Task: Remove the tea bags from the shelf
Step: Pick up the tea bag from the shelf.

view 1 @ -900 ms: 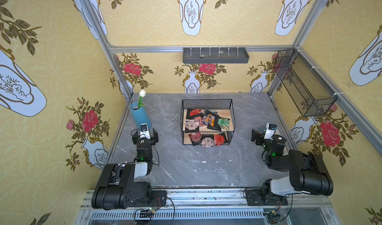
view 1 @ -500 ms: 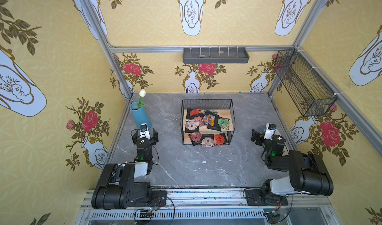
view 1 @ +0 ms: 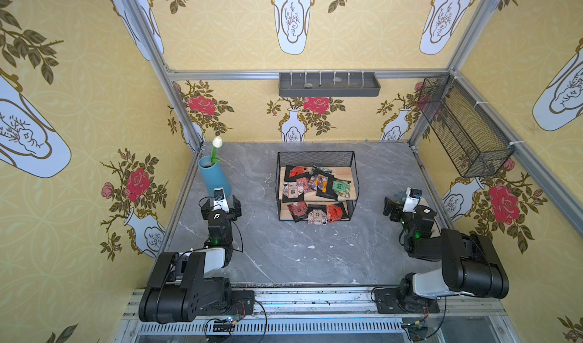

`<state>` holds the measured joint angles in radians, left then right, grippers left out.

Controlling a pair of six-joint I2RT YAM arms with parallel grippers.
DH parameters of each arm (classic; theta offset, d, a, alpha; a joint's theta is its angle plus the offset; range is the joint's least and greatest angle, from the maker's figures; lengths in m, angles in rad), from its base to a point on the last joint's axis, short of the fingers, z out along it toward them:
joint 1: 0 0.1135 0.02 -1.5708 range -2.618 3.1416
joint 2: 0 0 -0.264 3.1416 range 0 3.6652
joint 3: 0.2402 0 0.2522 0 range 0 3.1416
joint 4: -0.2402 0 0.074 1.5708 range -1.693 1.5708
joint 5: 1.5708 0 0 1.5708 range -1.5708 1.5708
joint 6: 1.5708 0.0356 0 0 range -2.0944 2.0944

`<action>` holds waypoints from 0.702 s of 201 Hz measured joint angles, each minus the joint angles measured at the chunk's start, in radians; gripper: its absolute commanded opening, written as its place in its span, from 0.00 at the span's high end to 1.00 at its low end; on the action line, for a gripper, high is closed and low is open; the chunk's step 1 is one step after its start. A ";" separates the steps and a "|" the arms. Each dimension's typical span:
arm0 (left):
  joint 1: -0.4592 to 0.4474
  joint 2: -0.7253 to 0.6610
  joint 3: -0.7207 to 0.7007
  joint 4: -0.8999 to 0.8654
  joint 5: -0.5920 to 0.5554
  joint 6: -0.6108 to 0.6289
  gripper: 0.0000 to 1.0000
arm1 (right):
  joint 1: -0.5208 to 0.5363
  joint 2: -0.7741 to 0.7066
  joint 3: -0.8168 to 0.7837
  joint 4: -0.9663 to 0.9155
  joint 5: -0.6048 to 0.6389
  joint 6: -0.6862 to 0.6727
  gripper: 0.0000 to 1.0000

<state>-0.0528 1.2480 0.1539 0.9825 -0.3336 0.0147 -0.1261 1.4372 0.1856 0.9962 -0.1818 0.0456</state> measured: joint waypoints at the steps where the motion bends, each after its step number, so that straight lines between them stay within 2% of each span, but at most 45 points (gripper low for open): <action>1: 0.000 -0.003 0.002 -0.003 0.000 0.000 0.00 | 0.000 -0.001 0.000 0.000 0.003 0.000 0.02; 25: -0.013 -0.100 0.112 -0.183 -0.034 -0.003 0.00 | 0.002 -0.075 0.019 -0.077 0.037 0.010 0.02; 52: -0.017 -0.178 0.248 -0.381 -0.084 -0.047 0.00 | 0.002 -0.185 0.117 -0.225 0.060 0.018 0.03; 96: -0.018 -0.258 0.487 -0.791 -0.100 -0.222 0.00 | 0.002 -0.356 0.202 -0.479 0.024 0.095 0.03; 123: -0.017 -0.367 0.535 -0.972 -0.022 -0.357 0.00 | -0.001 -0.435 0.285 -0.607 -0.029 0.179 0.02; 141: -0.012 -0.454 0.536 -1.052 0.084 -0.479 0.00 | -0.014 -0.465 0.340 -0.697 -0.075 0.269 0.02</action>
<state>-0.0650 0.7937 0.6895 -0.0692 -0.2497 -0.4644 -0.1398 0.9722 0.5259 0.2989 -0.2569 0.3141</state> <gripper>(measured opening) 1.000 0.976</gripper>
